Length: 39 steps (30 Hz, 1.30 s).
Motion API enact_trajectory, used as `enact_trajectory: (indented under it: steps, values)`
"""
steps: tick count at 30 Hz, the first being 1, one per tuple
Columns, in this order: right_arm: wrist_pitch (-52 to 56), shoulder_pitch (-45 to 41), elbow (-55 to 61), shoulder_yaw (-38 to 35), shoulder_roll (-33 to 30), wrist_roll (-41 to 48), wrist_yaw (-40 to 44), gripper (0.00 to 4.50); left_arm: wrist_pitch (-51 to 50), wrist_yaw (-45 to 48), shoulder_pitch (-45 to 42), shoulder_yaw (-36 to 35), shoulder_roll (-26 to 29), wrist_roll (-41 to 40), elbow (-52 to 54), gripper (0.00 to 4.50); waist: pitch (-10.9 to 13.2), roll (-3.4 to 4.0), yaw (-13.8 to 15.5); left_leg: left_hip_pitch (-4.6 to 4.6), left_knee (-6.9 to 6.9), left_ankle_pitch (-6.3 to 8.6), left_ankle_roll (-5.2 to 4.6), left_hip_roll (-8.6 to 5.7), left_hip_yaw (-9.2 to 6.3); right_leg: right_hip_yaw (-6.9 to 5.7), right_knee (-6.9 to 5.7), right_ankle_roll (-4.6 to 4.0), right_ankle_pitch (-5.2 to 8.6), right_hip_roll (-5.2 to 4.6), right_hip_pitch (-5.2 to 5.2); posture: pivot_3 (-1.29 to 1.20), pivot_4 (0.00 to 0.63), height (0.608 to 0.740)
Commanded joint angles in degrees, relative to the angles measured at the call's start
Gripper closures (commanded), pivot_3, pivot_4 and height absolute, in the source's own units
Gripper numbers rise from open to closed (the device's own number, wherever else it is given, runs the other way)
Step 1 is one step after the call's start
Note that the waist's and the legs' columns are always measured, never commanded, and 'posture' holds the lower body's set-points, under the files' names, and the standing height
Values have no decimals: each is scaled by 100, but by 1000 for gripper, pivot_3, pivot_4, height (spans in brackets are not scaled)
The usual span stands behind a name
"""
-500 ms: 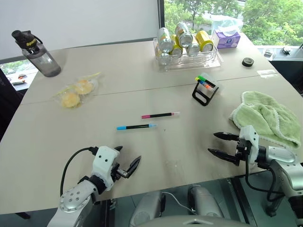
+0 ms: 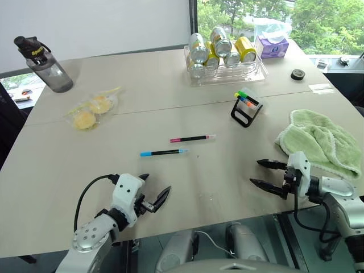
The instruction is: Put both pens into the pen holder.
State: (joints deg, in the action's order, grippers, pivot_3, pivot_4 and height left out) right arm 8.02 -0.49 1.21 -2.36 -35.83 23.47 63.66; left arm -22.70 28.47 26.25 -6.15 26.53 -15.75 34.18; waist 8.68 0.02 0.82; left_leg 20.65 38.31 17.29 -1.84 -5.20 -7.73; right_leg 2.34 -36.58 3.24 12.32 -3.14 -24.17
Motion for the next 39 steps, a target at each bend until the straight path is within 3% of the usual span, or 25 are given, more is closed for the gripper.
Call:
enact_trajectory:
  steps: [1,8,15,23,32,35,39]
  values:
    - [-145,-90,51,-19,11,34,79,649,66,19,4,18,43,43,69,102,0,0,0,0,0,0,0,0,0,0,0,0,0,0,0,0,150,739]
    - [-93,-117,158,-18,11,72,84,649,205,268,-244,70,358,237,-90,102,0,0,0,0,0,0,1,0,-1,0,0,0,0,0,0,0,150,739]
    - [37,-8,773,-98,-18,311,77,649,202,1535,-1407,-26,1343,-157,-833,102,1,2,-1,-1,0,-1,1,0,-1,-5,-2,-1,0,1,-1,0,150,739]
    - [502,54,1780,-208,-78,771,-144,649,714,3040,-3514,432,1838,-178,-3012,102,2,4,-8,1,0,-1,1,-4,-3,-13,-2,0,-1,1,-5,0,150,739]
    - [892,-49,2482,-275,-57,1002,-635,649,1869,4580,-5664,1436,1661,567,-6132,102,3,-4,-1,27,2,-2,1,-8,-3,-14,-9,-1,-2,2,-33,0,150,739]
    - [945,30,2637,-300,-80,1022,-745,560,2200,4987,-6123,1697,1645,866,-6903,880,2,-6,-3,30,2,-2,1,-10,-3,-13,-12,-1,-2,1,-37,0,150,739]
    - [968,126,2785,-321,-89,1029,-860,560,2786,5231,-6510,1944,1619,1292,-7599,2811,1,-7,-27,29,2,-2,0,-11,-1,-6,-14,0,-2,2,-39,0,150,739]
